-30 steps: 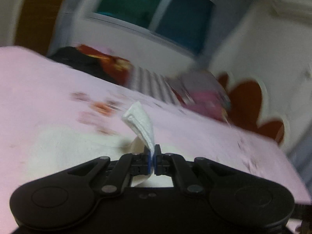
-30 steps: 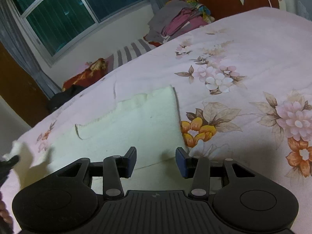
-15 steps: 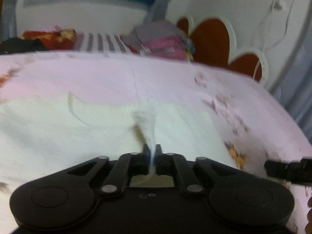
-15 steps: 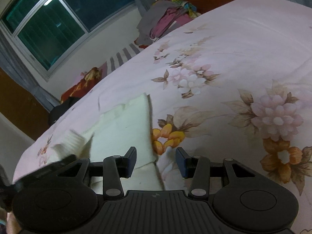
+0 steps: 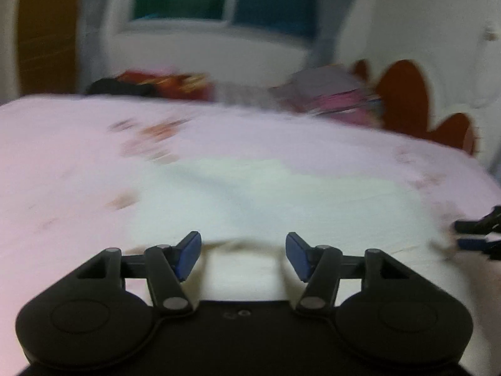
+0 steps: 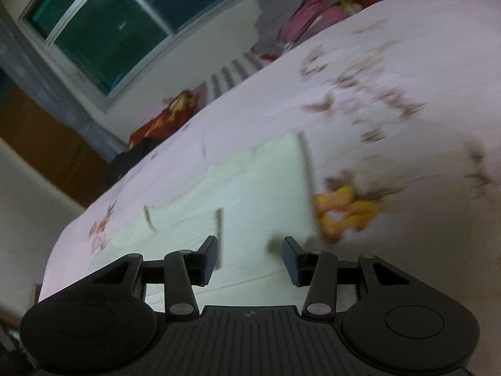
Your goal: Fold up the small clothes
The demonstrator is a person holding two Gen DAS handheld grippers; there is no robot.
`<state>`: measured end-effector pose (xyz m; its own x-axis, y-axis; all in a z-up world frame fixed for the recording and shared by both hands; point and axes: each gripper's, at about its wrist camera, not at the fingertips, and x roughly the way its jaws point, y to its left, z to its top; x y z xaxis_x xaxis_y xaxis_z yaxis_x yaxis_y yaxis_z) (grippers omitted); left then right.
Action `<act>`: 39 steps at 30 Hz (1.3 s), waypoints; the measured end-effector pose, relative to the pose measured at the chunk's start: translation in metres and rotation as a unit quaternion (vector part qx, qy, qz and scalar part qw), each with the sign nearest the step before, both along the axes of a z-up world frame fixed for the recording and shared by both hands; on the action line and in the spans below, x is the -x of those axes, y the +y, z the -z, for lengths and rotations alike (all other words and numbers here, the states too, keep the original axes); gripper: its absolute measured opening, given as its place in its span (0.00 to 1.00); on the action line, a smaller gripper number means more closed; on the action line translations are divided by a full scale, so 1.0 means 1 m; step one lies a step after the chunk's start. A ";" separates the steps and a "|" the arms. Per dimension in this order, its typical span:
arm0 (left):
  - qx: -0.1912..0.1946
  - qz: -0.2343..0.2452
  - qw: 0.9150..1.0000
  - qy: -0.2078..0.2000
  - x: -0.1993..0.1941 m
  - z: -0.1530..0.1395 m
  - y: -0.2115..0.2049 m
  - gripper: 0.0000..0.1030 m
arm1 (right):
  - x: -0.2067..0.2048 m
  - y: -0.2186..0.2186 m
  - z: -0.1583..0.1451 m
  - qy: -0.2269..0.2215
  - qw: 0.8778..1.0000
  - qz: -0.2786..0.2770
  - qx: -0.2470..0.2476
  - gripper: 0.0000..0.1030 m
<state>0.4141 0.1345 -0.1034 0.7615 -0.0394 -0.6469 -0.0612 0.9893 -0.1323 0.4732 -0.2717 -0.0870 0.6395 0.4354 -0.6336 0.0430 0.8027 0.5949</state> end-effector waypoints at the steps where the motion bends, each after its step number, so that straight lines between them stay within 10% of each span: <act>1: 0.004 -0.017 1.000 0.012 0.002 0.005 0.013 0.52 | -0.004 0.009 0.003 0.003 1.000 -0.010 0.002 0.44; 8: 0.059 -0.040 0.997 0.021 -0.004 0.018 0.042 0.55 | -0.029 0.047 0.022 0.029 0.999 -0.032 0.017 0.44; 24: 0.027 -0.096 0.993 0.057 -0.031 0.033 0.014 0.59 | -0.043 0.065 0.026 0.023 0.998 -0.056 0.020 0.44; 25: 0.026 -0.096 0.993 0.056 -0.032 0.033 0.014 0.59 | -0.045 0.067 0.026 0.021 0.998 -0.060 0.022 0.38; 26: 0.020 -0.095 0.994 0.056 -0.032 0.032 0.012 0.60 | -0.046 0.068 0.025 0.019 0.997 -0.067 0.027 0.05; 39: 0.011 -0.112 0.993 0.040 -0.030 0.036 0.019 0.58 | -0.041 0.053 -0.008 -0.037 0.993 -0.094 0.066 0.05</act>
